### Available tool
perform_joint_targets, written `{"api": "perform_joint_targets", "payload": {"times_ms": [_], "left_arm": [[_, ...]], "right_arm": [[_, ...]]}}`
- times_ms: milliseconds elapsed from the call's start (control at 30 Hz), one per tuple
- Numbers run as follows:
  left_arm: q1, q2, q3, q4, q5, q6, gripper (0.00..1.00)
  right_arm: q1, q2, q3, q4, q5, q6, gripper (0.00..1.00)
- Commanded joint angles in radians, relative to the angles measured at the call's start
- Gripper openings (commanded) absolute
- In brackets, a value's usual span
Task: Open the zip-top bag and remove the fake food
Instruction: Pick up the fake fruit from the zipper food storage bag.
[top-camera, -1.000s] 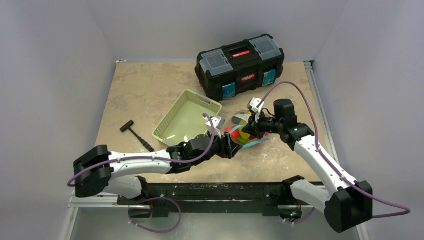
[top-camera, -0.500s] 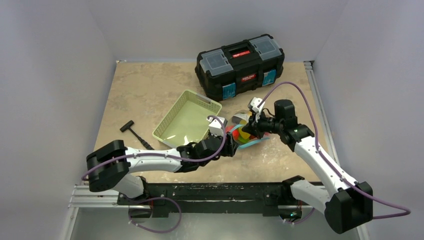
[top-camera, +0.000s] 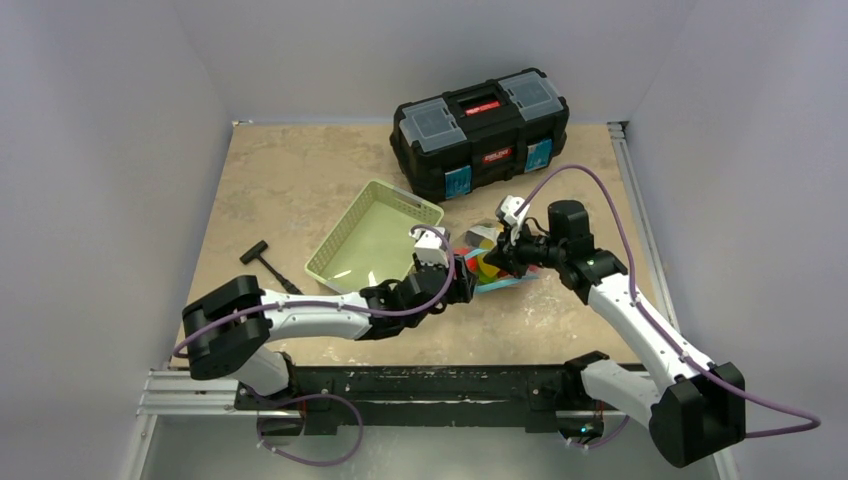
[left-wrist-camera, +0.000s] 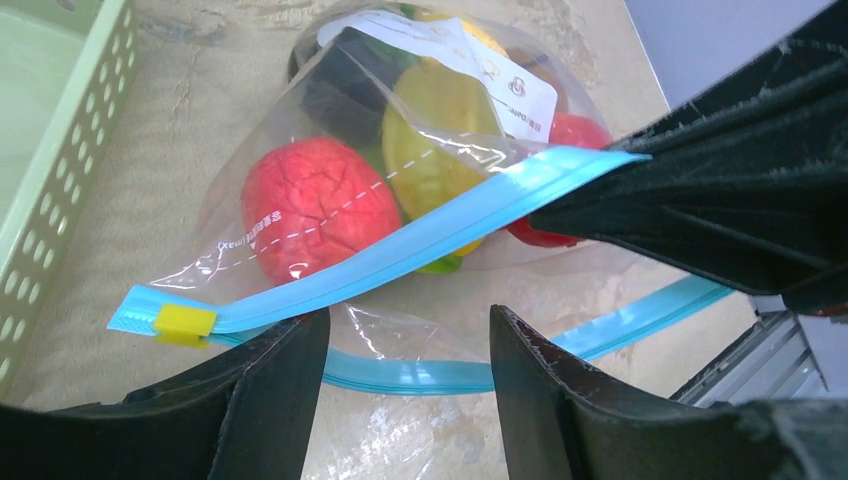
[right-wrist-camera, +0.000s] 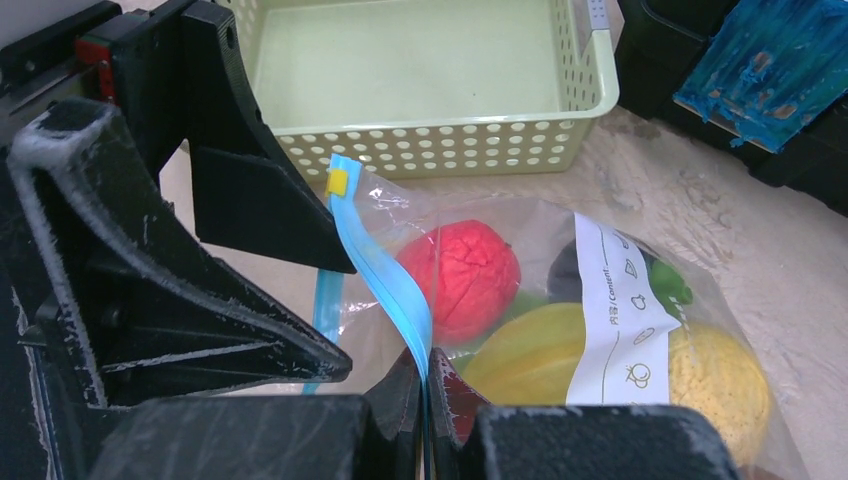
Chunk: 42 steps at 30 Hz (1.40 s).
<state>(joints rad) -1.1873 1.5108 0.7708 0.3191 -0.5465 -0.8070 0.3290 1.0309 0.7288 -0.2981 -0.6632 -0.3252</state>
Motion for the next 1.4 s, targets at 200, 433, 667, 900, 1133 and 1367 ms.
{"api": "perform_joint_targets", "payload": {"times_ms": [200,433,667,900,1133,1367], "left_arm": [[0.066,0.059,0.088,-0.027,0.014,-0.084,0.60],[0.088,0.088,0.102,-0.019,-0.025,-0.036,0.62],[0.154,0.166,0.061,0.153,0.076,0.095,0.72],[0.175,0.221,0.052,0.285,0.144,0.248,0.73],[0.197,0.207,-0.020,0.377,0.227,0.287,0.74],[0.212,0.214,-0.038,0.412,0.309,0.312,0.74]], "right_arm": [[0.004,-0.022,-0.005,0.049,0.010,0.030,0.00],[0.005,-0.015,-0.003,0.053,-0.015,0.045,0.00],[0.009,0.018,-0.004,0.067,-0.038,0.073,0.00],[0.018,0.028,-0.001,0.066,-0.027,0.075,0.00],[0.000,-0.007,0.090,-0.066,-0.106,-0.016,0.52],[-0.044,0.043,0.266,-0.154,0.004,0.007,0.68]]}}
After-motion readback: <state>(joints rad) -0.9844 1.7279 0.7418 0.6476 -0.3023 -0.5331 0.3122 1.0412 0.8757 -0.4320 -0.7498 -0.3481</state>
